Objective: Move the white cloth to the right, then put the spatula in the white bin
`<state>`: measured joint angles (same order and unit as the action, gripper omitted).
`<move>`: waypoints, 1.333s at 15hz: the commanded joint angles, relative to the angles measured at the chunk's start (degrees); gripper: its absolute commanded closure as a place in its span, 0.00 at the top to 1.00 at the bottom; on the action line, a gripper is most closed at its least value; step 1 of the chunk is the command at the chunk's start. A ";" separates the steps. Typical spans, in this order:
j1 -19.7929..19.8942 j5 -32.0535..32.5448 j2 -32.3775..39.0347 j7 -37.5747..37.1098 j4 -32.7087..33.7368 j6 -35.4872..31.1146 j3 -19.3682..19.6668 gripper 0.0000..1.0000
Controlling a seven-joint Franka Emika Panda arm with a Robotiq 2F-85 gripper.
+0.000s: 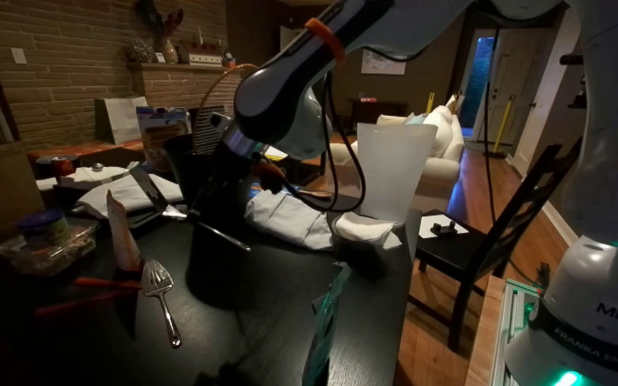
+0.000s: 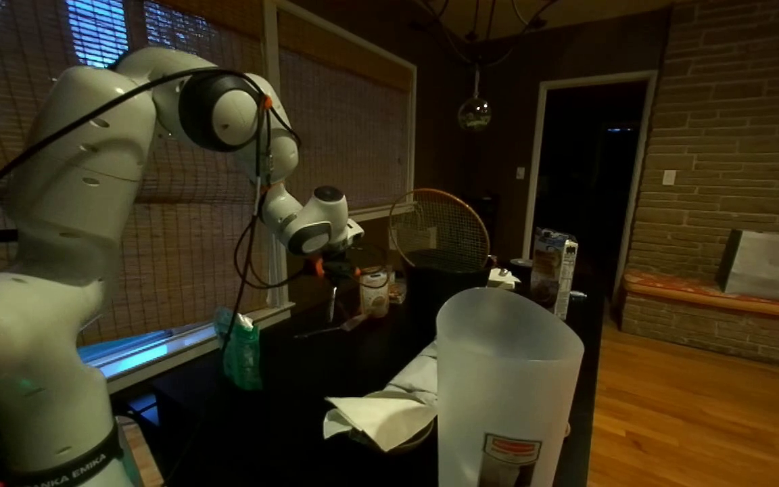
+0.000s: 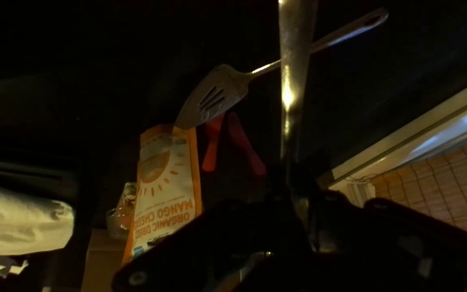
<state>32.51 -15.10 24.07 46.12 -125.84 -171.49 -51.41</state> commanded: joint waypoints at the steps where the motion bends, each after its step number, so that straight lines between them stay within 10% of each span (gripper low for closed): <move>1: 13.04 -7.98 -5.76 0.51 -7.09 -8.52 -11.59 0.03; 11: 55.98 -22.62 -7.07 -8.22 -18.70 -29.82 -51.52 0.03; 20: 61.16 -23.80 -8.21 -7.54 -19.14 -42.18 -51.56 0.03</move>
<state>89.83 -37.77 17.42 38.14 -145.41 -208.62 -102.20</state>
